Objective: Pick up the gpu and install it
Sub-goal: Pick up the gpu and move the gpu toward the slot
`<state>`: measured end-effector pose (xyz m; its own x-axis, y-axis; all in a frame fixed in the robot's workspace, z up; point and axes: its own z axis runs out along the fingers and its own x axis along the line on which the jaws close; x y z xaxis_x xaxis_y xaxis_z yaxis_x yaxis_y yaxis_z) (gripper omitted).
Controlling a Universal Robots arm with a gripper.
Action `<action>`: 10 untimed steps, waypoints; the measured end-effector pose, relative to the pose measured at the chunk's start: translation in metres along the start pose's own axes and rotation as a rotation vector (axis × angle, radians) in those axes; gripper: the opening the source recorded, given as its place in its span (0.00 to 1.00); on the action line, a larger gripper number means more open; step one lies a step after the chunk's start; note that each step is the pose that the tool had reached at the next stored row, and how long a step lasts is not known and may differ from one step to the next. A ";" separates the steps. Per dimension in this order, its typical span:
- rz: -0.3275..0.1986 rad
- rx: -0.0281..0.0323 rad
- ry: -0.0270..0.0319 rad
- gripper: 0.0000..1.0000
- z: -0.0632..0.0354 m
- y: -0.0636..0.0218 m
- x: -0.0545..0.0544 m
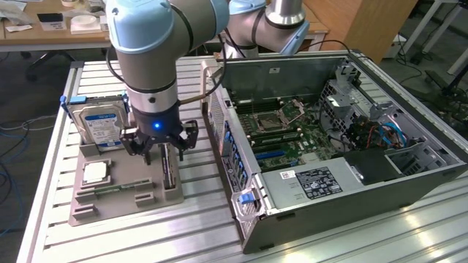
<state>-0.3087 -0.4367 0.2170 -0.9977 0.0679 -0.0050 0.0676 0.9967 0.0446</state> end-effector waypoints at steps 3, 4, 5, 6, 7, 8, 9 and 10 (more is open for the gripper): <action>0.000 0.0005 0.0006 0.72 0.0036 0.0009 0.000; 0.000 0.0006 0.0005 0.72 0.0036 0.0009 0.000; 0.000 0.0005 0.0005 0.72 0.0036 0.0009 0.000; 0.000 0.0006 0.0005 0.72 0.0036 0.0009 0.000; 0.000 0.0006 0.0004 0.72 0.0037 0.0009 0.000; 0.000 0.0008 0.0004 0.72 0.0037 0.0010 0.000; 0.000 0.0009 0.0004 0.71 0.0037 0.0010 0.000; 0.000 0.0007 0.0002 0.64 0.0042 0.0010 0.000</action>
<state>-0.3085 -0.4356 0.2128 -0.9977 0.0679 -0.0048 0.0676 0.9967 0.0439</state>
